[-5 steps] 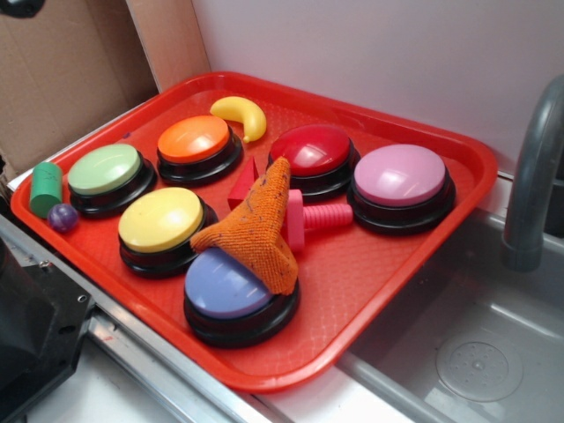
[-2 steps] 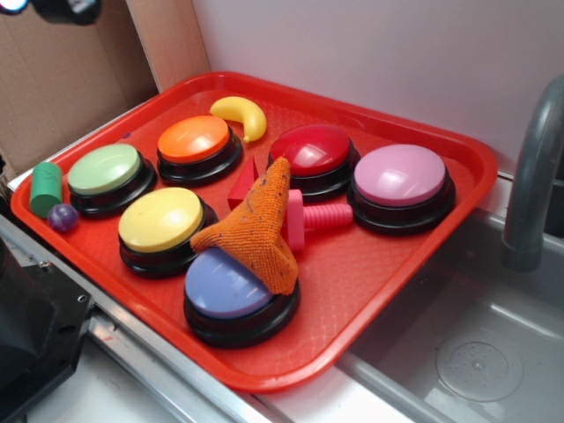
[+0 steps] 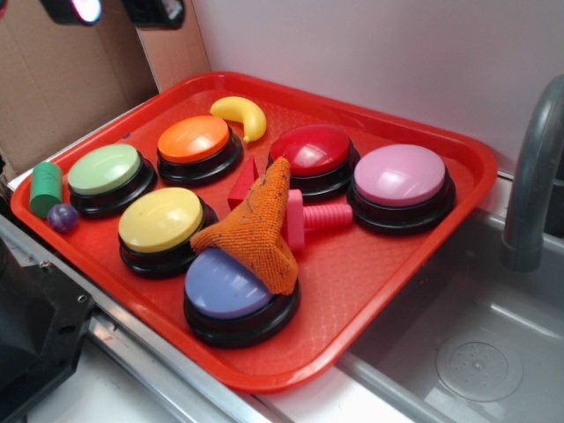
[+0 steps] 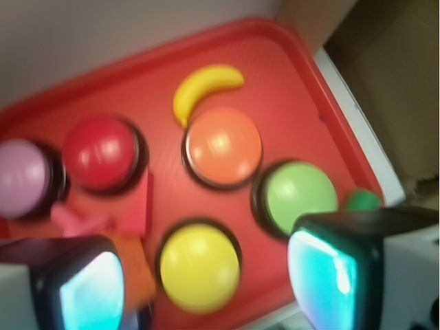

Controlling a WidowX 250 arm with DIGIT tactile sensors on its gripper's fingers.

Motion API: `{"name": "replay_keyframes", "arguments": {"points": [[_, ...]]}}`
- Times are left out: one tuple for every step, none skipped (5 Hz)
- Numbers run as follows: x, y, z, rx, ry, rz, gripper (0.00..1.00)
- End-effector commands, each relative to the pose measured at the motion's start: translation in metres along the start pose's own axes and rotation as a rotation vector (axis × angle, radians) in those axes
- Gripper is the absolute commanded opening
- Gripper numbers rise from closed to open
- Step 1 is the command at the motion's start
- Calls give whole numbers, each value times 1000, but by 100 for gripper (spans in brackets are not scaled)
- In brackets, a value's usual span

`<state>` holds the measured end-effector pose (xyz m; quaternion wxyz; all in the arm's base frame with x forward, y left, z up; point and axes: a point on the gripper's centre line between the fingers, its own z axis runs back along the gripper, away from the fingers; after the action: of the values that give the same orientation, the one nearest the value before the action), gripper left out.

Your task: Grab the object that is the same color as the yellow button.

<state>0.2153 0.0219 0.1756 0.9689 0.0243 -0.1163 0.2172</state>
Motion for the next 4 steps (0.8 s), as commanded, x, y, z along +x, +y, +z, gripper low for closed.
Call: {"name": "replay_keyframes", "arguments": {"points": [[40,17,-43,21,-91,134,100],[54,24,-76,12,-106,150,100],[65,29,-98,11,-117,149,100],[72,31,-111,6,-117,139,100]]}}
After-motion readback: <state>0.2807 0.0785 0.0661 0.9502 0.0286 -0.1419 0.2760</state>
